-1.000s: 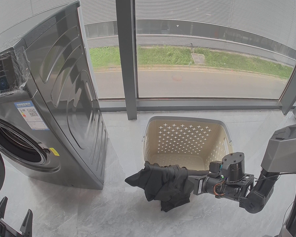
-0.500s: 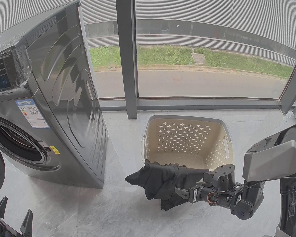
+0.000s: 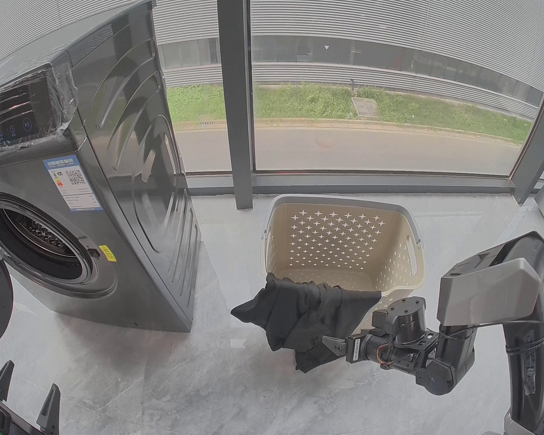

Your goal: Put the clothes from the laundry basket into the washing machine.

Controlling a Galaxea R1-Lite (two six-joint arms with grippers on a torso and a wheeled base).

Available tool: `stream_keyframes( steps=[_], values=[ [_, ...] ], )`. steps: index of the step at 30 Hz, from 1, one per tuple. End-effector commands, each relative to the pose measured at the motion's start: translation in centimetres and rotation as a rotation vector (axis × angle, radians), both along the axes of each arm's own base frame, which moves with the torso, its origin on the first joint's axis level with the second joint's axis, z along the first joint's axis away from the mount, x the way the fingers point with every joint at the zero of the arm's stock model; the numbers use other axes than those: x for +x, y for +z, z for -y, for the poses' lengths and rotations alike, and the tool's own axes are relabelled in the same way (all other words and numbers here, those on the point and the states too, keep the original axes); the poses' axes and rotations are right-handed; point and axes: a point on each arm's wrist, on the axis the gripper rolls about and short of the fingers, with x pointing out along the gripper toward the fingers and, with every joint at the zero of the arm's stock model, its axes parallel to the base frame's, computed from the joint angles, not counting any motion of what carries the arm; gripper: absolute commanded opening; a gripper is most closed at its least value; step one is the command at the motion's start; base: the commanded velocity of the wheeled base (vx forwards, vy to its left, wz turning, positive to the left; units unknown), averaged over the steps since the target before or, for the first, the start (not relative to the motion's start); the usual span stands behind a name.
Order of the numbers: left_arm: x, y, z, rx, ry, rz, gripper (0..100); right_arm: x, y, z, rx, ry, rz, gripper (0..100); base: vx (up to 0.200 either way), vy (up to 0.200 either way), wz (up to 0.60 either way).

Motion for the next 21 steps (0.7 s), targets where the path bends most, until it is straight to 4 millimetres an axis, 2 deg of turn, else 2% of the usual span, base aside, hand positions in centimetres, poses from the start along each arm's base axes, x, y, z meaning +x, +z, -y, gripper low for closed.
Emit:
stream_keyframes(
  steps=[1, 3, 10, 21],
  values=[
    [0.0, -0.4, 0.0, -0.002, -0.001, 0.002, 100, 1.4, -1.0, 0.4, -0.005, -0.033, -0.005, 100, 0.0, 0.0, 0.0],
    [0.0, -0.4, 0.0, -0.002, -0.001, 0.002, 100, 2.8, -1.0, 0.9, -0.006, -0.065, -0.01, 100, 0.0, 0.0, 0.0],
    [0.0, -0.4, 0.0, -0.002, -0.001, 0.002, 100, 5.3, -0.4, 1.0, -0.016, -0.125, 0.011, 100, 0.0, 0.0, 0.0],
    [0.0, -0.5, 0.0, -0.003, -0.001, 0.0, 100, 7.0, 0.2, 0.3, -0.003, -0.125, 0.047, 100, 0.0, 0.0, 0.0]
  ],
)
